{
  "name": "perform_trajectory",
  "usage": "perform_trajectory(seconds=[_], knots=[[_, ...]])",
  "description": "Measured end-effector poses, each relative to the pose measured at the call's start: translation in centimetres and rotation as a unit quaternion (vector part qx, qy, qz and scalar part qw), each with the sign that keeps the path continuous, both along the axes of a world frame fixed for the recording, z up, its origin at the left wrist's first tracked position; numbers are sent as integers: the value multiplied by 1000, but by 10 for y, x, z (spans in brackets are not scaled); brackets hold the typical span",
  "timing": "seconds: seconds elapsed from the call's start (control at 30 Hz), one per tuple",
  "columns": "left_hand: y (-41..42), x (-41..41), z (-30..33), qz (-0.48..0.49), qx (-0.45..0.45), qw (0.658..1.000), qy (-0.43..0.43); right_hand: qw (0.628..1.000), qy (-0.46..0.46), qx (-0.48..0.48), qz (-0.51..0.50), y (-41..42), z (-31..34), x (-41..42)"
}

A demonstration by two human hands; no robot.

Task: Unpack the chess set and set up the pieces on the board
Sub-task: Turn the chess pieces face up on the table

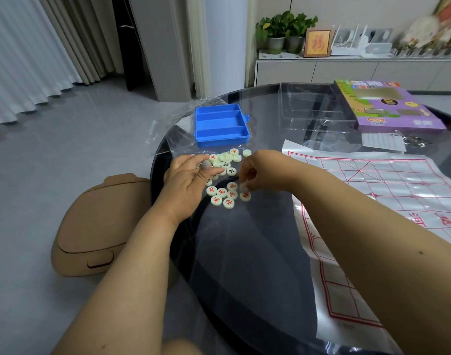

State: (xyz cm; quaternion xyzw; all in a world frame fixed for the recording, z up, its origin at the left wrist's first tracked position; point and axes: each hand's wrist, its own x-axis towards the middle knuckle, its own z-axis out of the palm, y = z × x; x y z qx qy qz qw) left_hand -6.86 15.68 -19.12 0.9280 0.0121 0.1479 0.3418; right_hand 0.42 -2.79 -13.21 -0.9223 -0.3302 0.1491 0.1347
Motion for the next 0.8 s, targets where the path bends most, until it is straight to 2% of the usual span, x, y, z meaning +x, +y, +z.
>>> perform_trajectory(seconds=[0.3, 0.43, 0.6, 0.8], knots=[[1, 1, 0, 2, -20, 998, -52, 999, 25, 43, -20, -1, -2, 1], [1, -4, 5, 40, -24, 993, -109, 997, -20, 77, -20, -4, -3, 2], [-2, -7, 4, 46, -39, 994, -94, 991, -97, 94, 20, -4, -7, 0], [0, -5, 2, 61, -36, 995, -75, 993, -32, 109, 40, -9, -5, 0]])
